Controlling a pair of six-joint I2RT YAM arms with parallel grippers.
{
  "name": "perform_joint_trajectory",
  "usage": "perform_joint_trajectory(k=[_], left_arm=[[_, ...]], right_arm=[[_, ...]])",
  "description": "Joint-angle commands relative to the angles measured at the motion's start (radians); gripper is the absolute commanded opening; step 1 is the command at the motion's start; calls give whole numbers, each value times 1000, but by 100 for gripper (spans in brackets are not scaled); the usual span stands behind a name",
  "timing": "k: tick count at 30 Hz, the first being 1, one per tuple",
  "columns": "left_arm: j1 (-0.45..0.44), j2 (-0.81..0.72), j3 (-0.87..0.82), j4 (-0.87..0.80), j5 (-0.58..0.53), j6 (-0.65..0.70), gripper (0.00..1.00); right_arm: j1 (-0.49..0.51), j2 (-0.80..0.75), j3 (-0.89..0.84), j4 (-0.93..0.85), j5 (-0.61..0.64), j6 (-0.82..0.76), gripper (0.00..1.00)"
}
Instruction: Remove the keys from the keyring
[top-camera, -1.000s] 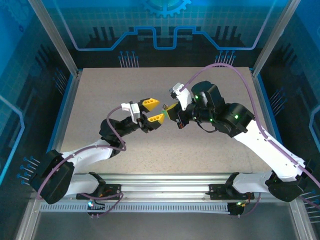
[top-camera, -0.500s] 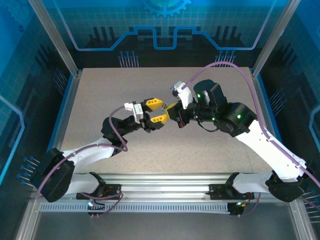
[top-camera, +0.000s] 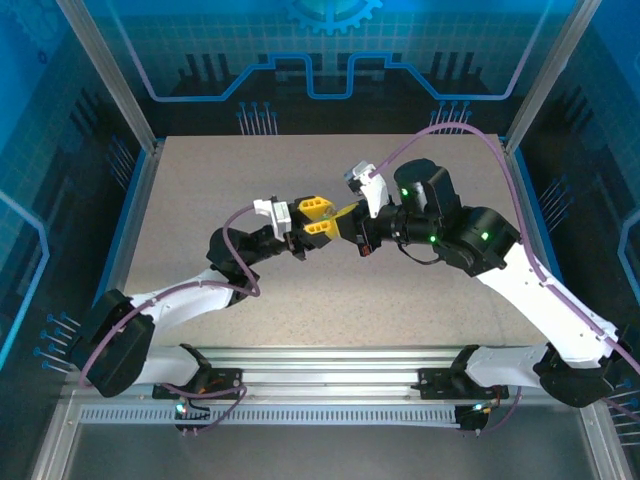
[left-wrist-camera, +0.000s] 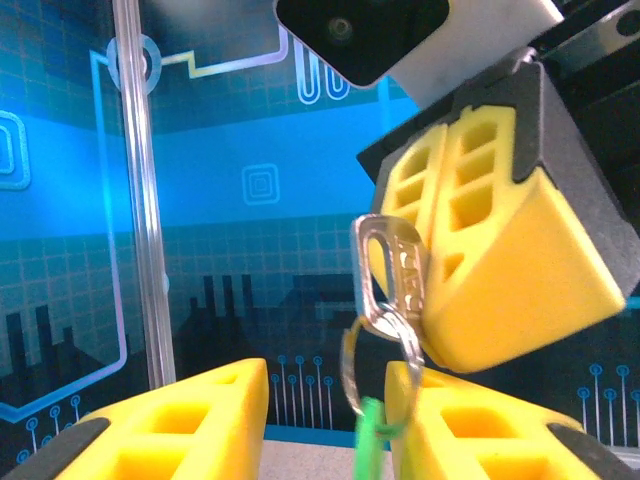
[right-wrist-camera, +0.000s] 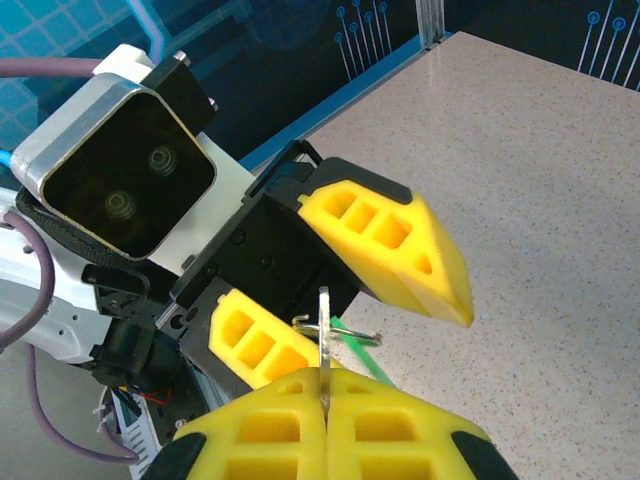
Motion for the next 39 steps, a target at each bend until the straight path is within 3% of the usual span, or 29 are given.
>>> perform_joint_trajectory(k=[1,8,15,25,39], left_arm=[[-4,8,38,49,16,-15,34],[-4,-13,34,30,29,-14,0],[3,-56,31,-38,32,-22,0],[38,-127,128,-327,113,-165,0],[38,-137,232,-593,105,-201,0]], right_arm=[[-1,-26,-7,18,-14,18,0],[-10,-43,-23,29,-12,18,0],[-17,-109,-110,124,26,-44,0],[-1,-255,-326,348,111,-274,0],[232,-307,-412,450,419,-688,0]])
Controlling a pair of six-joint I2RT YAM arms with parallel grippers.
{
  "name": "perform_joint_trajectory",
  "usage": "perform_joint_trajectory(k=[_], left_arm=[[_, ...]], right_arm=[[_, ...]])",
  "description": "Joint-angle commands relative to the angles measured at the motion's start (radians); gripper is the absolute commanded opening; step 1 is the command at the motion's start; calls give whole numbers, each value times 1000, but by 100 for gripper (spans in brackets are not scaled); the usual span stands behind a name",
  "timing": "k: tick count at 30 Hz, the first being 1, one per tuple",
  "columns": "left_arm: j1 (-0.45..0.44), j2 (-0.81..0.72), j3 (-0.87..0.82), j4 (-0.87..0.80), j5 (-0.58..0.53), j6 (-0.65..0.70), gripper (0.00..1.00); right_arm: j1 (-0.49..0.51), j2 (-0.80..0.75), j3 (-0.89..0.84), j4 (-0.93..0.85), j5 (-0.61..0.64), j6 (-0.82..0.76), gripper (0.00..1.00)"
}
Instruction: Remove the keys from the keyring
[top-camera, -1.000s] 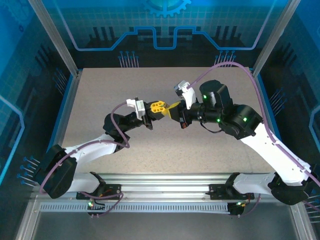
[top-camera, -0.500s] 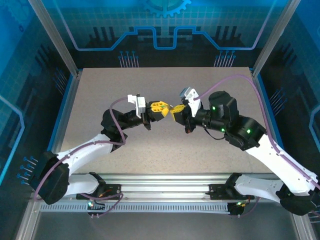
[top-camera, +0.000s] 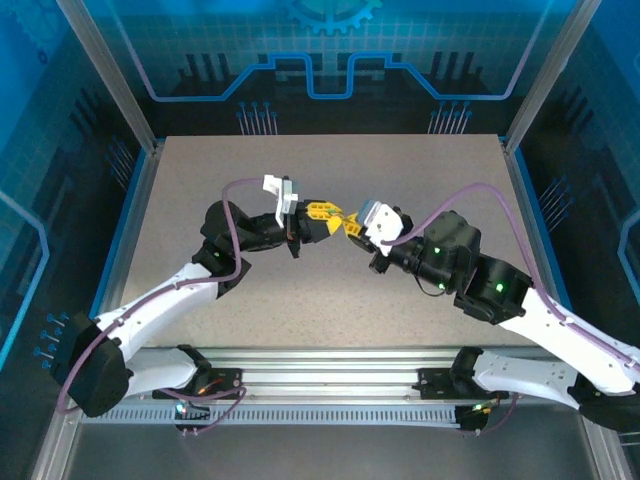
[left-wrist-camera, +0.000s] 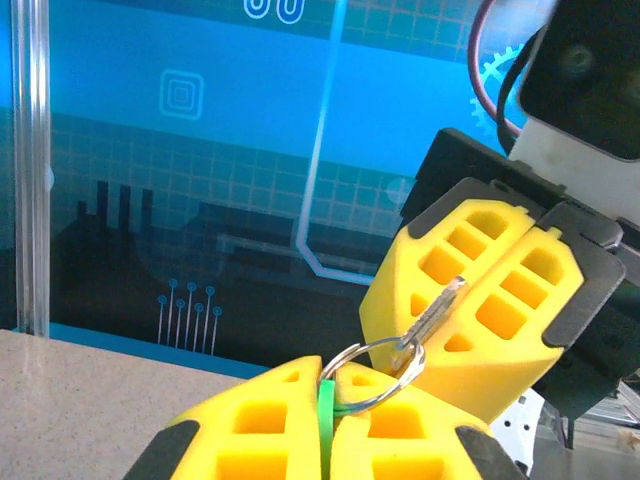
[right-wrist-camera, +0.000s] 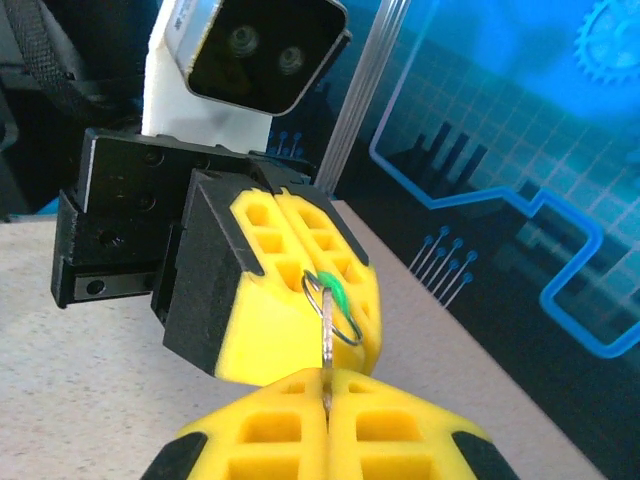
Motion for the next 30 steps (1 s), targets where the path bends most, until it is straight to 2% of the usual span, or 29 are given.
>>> perform_joint_trajectory(k=[1,7,16,30], left_arm=[[24,-12,42,-78,-82,-26,0],[34,-12,67,-124,-71,-61,0],[50,-7,89,-134,-52,-123,0],[53,-4,144,-225,-42,-134,0]], right_arm=[[67,-22,-13,8,65,-154,0],[109,-49,-50,32,122,-266,0],[183,-99,-176,194,160,-490,0],[199,-105,-251,212,171,-645,0]])
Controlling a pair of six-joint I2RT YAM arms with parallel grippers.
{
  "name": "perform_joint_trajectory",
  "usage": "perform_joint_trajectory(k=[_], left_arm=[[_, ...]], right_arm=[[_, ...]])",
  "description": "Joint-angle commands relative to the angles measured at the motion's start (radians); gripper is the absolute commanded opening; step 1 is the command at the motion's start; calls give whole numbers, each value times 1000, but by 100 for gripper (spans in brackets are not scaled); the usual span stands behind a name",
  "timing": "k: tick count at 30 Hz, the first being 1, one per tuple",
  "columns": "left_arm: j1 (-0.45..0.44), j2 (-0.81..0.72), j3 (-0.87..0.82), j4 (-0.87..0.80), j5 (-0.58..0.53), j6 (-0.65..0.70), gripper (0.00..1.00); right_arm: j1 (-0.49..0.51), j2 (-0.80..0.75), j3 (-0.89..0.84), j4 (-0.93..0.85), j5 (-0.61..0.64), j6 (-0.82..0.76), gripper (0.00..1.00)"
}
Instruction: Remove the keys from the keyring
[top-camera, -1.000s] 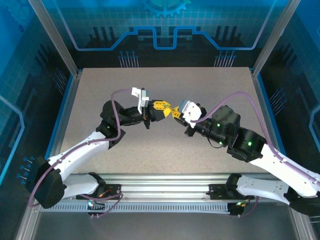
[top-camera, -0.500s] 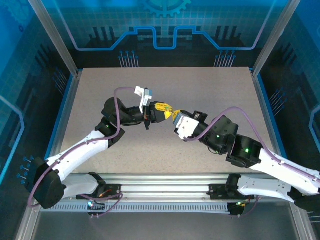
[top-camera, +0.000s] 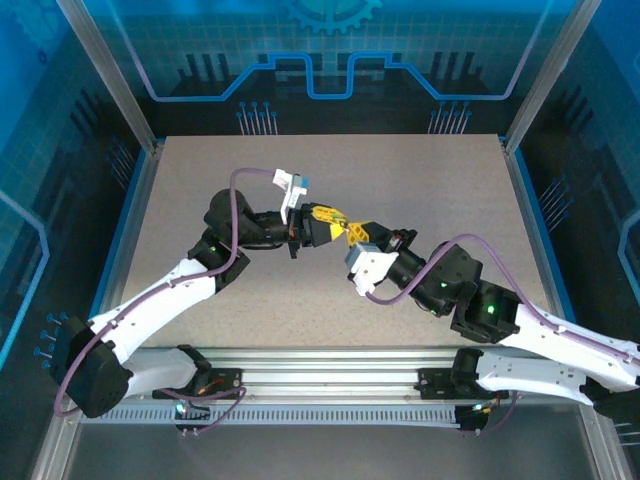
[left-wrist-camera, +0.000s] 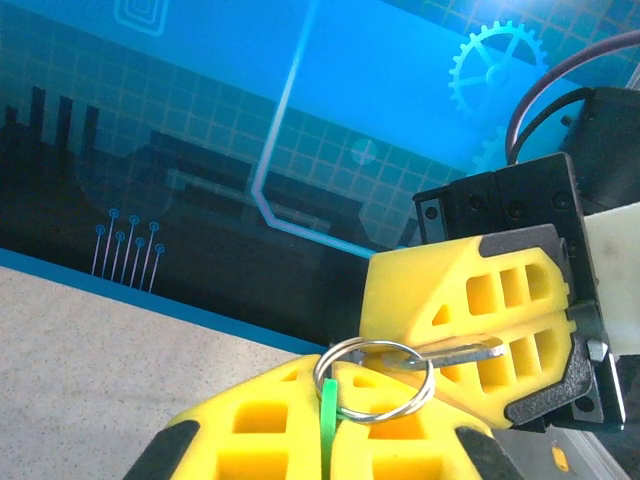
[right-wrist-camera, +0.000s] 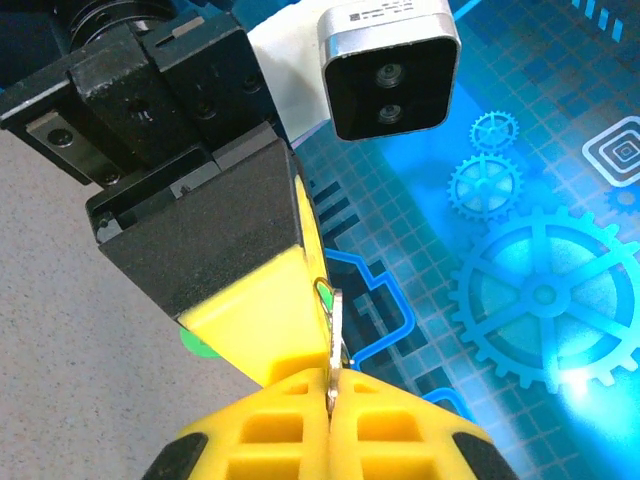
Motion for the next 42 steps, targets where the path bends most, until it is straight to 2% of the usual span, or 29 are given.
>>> perform_joint_trajectory(k=[1,11,20,24,28,32,36,42], left_arm=[[52,-1,64,-13,-129,-48,0],[51,-15,96,-87,-107,-18,0],[32,-37,98,-128,-104,11,0],[22,-62,93,-164,-97,46,0],[-5,-88,70,-190,-84,99,0],[-49,-91,80,-271,-26,182,0],[-99,-88,126,-414,-7,293,0],[-103,-100,132,-430,23,308,0]], right_arm=[[53,-8,-38,-64,-80,-92,0],[52,43,-47,-31,-52,-177,0],[39,92,-31,-4,-98,-167,0],[29,142,-15,22,-79,-170,0],[-30,169,51,-18,-145,-33,0],[-41,209,83,-1,-144,-21,0],[-57,224,92,1,-194,-18,0],[-112,187,52,11,-310,-9,0]])
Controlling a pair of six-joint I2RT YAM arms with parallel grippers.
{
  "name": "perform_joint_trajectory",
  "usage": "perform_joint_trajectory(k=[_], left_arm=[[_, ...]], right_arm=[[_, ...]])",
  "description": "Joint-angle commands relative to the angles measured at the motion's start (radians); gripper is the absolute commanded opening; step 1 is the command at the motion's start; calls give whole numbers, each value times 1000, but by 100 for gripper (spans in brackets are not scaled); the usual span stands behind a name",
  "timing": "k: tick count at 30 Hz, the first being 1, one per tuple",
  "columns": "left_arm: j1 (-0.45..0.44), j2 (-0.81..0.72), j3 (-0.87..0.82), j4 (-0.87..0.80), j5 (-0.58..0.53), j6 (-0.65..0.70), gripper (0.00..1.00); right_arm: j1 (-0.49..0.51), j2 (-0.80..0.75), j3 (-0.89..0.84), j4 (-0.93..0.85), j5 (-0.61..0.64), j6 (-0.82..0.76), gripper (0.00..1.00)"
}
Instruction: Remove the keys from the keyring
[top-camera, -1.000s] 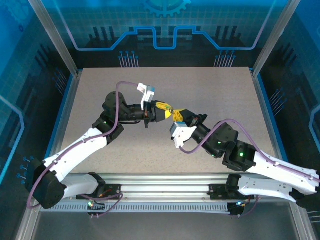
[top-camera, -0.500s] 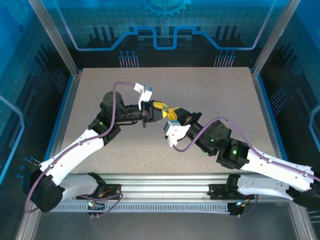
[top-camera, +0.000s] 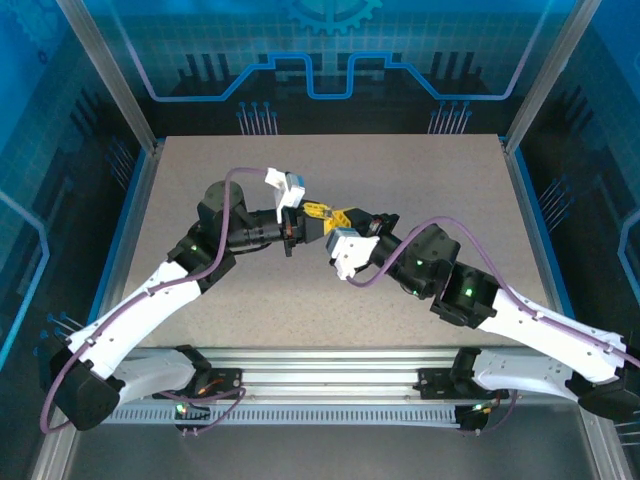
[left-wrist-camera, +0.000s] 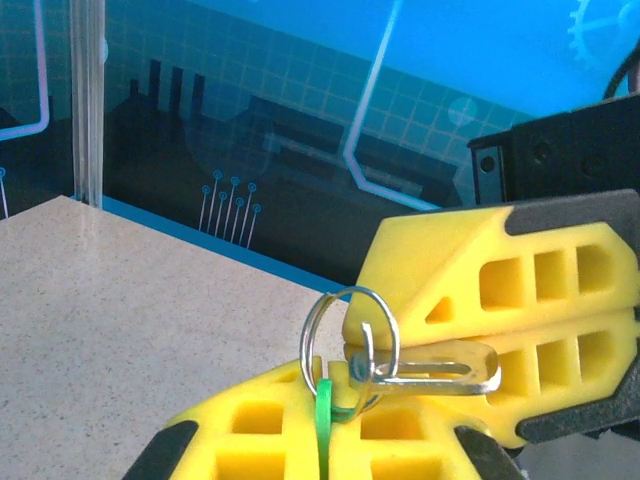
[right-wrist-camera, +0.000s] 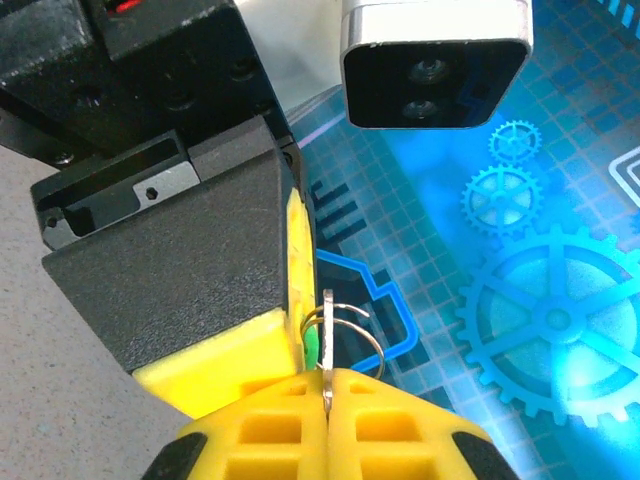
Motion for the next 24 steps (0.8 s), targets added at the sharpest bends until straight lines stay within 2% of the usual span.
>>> perform_joint_trajectory(k=[1,5,12,18,24], left_arm=[[-93,-15,42,-21,182,60,0],[-92,-3,45,24,242,18,0],[-89,11,43,109,257,-35,0],[-63,19,40,196,301,-114,0],[-29,25,48,234,364,-182,0]], right_arm=[[-28,24,-42,-13,-210,27,0],[-55,2,-61,-50,-247,32,0],[-75,-19,-90,-85,-310,51,0],[-101,-29,-132,-68,-291,26,0],[-101,-36,-164,-84,-280,-77,0]])
